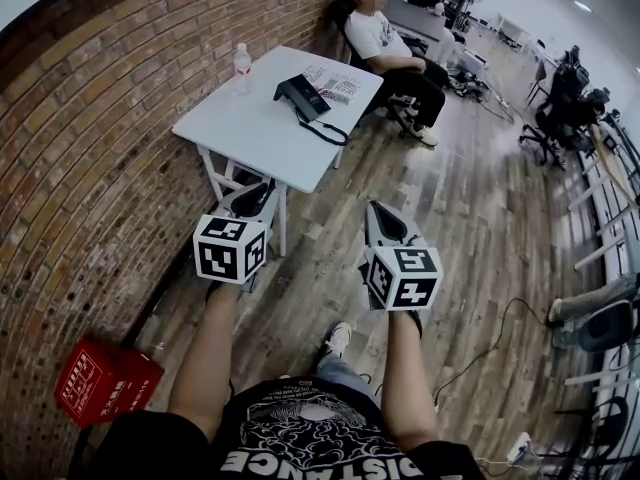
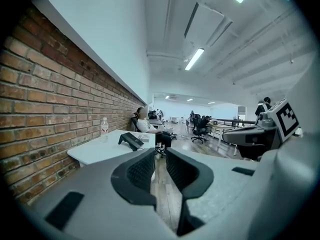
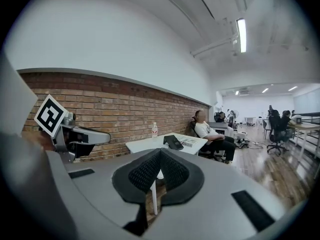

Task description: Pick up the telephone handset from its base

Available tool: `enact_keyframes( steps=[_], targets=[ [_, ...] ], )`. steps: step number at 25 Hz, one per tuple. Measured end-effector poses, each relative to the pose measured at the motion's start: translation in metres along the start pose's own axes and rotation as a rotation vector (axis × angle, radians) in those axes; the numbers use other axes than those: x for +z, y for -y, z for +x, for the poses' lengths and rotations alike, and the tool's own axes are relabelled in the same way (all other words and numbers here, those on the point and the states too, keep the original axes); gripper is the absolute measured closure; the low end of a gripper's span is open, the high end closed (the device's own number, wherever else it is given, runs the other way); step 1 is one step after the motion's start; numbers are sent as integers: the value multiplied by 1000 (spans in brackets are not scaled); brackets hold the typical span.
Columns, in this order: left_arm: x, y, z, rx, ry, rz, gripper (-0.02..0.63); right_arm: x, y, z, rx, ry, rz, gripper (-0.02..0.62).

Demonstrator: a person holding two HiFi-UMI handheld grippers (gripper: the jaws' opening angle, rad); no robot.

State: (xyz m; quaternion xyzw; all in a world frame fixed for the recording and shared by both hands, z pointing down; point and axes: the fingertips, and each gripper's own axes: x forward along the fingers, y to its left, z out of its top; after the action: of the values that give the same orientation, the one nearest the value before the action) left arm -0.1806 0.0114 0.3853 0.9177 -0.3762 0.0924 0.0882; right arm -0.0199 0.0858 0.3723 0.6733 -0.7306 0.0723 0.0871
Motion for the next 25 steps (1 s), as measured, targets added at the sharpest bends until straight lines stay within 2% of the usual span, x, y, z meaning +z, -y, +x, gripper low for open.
enact_keyframes(
  steps=[6, 13, 20, 25],
  targets=[
    [5, -2, 50, 7, -9, -7, 533, -1, 34, 37, 30, 2, 10, 594],
    [24, 6, 132, 18, -22, -22, 492, 8, 100, 88, 66, -6, 14, 594],
    [39, 15, 201, 55, -31, -49, 466, 21, 162, 132, 114, -8, 9, 595],
    [43, 12, 234, 93, -39, -68, 441, 23, 186, 160, 167, -10, 11, 595]
  ],
)
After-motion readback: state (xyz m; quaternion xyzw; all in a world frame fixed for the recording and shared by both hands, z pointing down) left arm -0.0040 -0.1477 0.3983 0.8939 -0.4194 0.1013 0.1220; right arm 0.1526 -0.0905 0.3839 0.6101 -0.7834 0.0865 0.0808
